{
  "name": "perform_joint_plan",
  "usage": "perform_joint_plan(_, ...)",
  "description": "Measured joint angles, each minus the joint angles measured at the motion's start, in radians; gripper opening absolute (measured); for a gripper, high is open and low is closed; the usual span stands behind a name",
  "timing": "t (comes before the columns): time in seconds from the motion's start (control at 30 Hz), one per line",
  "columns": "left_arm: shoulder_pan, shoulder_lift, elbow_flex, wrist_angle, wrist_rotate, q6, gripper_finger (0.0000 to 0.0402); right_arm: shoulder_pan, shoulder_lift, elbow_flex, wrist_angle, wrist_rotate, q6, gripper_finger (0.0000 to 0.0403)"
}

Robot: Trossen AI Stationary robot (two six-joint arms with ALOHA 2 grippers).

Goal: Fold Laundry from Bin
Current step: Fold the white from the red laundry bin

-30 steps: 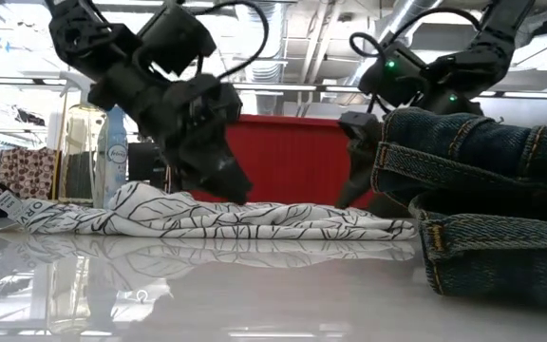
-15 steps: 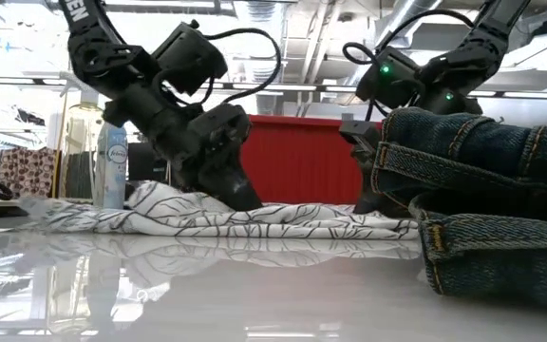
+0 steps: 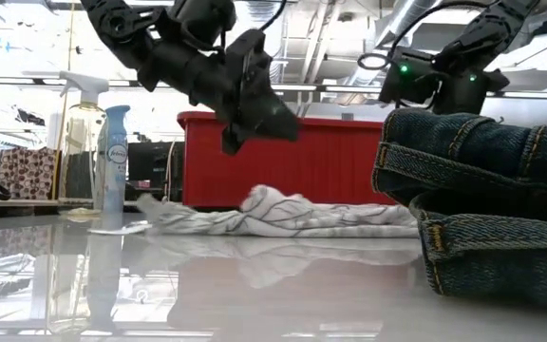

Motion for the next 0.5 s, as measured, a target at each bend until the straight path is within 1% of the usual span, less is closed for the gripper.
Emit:
perform_joint_plan(0.13, -0.028, 0.002, -0.001, -0.032, -0.029, 0.077, 0.0017, -0.017, -0.032, 0.000, -0.008, 0.009, -0.002, 0.0024)
perform_joint_plan(0.17, -0.037, 0.002, -0.001, -0.028, -0.053, 0.095, 0.0009, -0.022, -0.037, 0.000, -0.006, 0.009, -0.002, 0.0024)
perform_joint_plan(0.27, -0.061, 0.002, -0.001, -0.029, -0.106, 0.141, 0.0003, -0.038, -0.044, 0.000, -0.005, 0.009, -0.001, 0.0024)
perform_joint_plan(0.4, -0.083, 0.002, -0.001, -0.084, -0.119, 0.163, 0.0000, -0.051, -0.044, 0.000, -0.004, 0.008, 0.000, 0.0024)
perform_joint_plan(0.5, -0.085, 0.032, 0.000, -0.095, -0.111, 0.170, 0.0000, -0.053, -0.044, 0.000, -0.005, 0.008, 0.000, 0.0024)
